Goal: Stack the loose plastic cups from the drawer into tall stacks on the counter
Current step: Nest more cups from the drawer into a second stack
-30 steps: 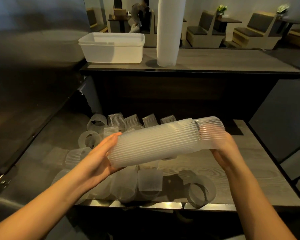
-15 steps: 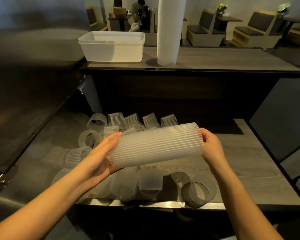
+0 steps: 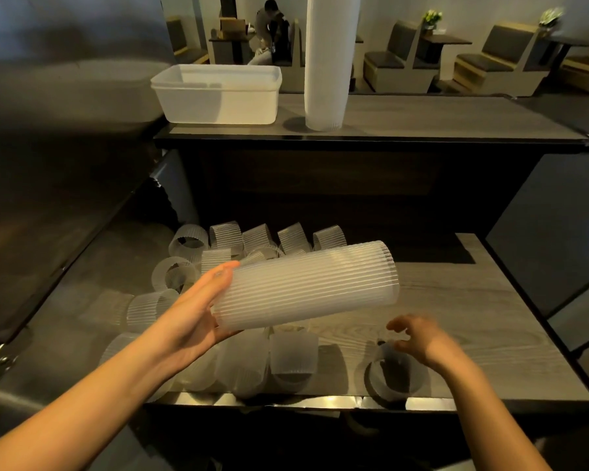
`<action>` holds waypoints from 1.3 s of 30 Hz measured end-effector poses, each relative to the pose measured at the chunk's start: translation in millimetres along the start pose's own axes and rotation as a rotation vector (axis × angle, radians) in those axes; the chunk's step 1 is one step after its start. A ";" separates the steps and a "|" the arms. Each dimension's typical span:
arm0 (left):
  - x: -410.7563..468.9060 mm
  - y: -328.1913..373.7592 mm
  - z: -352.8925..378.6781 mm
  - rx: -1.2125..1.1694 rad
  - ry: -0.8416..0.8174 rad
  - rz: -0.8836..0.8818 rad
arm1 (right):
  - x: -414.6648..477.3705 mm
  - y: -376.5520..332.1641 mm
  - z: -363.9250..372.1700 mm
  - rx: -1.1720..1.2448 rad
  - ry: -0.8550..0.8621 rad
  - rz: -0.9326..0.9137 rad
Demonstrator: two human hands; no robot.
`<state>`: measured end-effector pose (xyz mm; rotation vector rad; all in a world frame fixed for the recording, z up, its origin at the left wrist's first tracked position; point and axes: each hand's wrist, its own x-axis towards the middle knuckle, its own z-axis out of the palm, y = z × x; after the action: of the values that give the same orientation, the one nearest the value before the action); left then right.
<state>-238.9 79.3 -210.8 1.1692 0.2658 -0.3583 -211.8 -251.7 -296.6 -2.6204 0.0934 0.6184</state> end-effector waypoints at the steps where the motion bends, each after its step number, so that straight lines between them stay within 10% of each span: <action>1: -0.4 0.0 -0.3 0.003 -0.002 0.001 | 1.5 1.5 3.0 0.006 -0.017 0.013; 7: -1.1 -0.2 -3.3 0.008 0.003 0.006 | 7.1 10.4 18.8 0.138 0.061 0.052; 14: -1.5 -0.1 -2.6 0.006 -0.007 0.009 | -8.4 -7.0 -7.1 0.910 0.390 -0.068; 21: -2.4 0.5 1.2 0.003 0.008 0.012 | -18.5 -15.5 -38.2 1.444 0.285 -0.317; 39: -0.8 2.1 -0.9 -0.020 0.014 0.020 | -26.3 -56.0 -29.0 1.123 0.332 -0.439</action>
<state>-238.8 81.0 -209.0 1.1544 0.2692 -0.3291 -214.4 -214.9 -239.1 -1.5351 -0.0338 -0.0642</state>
